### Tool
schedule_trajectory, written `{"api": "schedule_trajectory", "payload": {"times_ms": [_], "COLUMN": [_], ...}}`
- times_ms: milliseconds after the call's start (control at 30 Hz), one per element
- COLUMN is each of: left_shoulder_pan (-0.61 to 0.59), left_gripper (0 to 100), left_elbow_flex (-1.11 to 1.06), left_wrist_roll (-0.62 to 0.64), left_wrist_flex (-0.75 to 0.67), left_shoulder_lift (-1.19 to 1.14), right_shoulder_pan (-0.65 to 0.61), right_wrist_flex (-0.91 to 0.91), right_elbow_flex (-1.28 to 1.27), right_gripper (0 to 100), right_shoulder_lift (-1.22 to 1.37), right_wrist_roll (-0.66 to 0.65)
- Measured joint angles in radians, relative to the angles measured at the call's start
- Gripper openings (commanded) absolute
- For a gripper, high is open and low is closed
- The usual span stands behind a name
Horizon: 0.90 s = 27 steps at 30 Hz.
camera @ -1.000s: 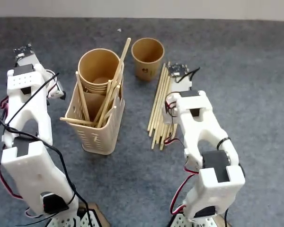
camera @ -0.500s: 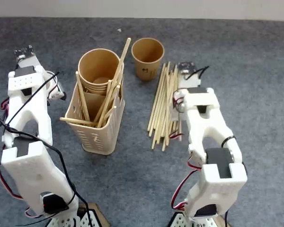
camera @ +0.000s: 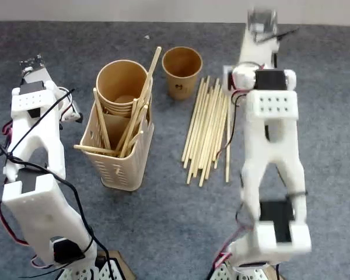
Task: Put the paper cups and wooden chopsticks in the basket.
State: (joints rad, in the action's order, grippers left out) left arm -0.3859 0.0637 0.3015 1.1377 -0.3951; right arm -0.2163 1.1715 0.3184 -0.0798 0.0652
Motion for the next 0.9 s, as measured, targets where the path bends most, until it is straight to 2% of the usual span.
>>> {"api": "schedule_trajectory", "payload": {"times_ms": [167,300,400,533,733,900], "left_shoulder_pan": [0.000,0.000,0.000,0.000,0.000,0.000], "left_gripper": [21,21,21,21,21,21], "left_elbow_flex": [0.000,0.000,0.000,0.000,-0.032,-0.043], "left_wrist_roll": [0.000,0.000,0.000,0.000,0.000,0.002], "left_wrist_flex": [0.000,0.000,0.000,0.000,-0.017,-0.052], "left_shoulder_lift": [0.000,0.000,0.000,0.000,0.000,0.000], "right_shoulder_pan": [-0.206,-0.310,-0.362,-0.459,-0.542,-0.569], "right_wrist_flex": [-0.104,-0.199,-0.279,-0.500,-0.914,-1.034], "right_elbow_flex": [-0.002,-0.115,-0.259,-0.574,-1.057,-1.108], "right_gripper": [0.5,0.5,0.5,0.4,0.4,0.4], "right_shoulder_lift": [-0.331,-0.535,-0.667,-0.825,-0.850,-0.752], "right_wrist_roll": [0.011,0.046,0.075,0.080,0.021,0.014]}}
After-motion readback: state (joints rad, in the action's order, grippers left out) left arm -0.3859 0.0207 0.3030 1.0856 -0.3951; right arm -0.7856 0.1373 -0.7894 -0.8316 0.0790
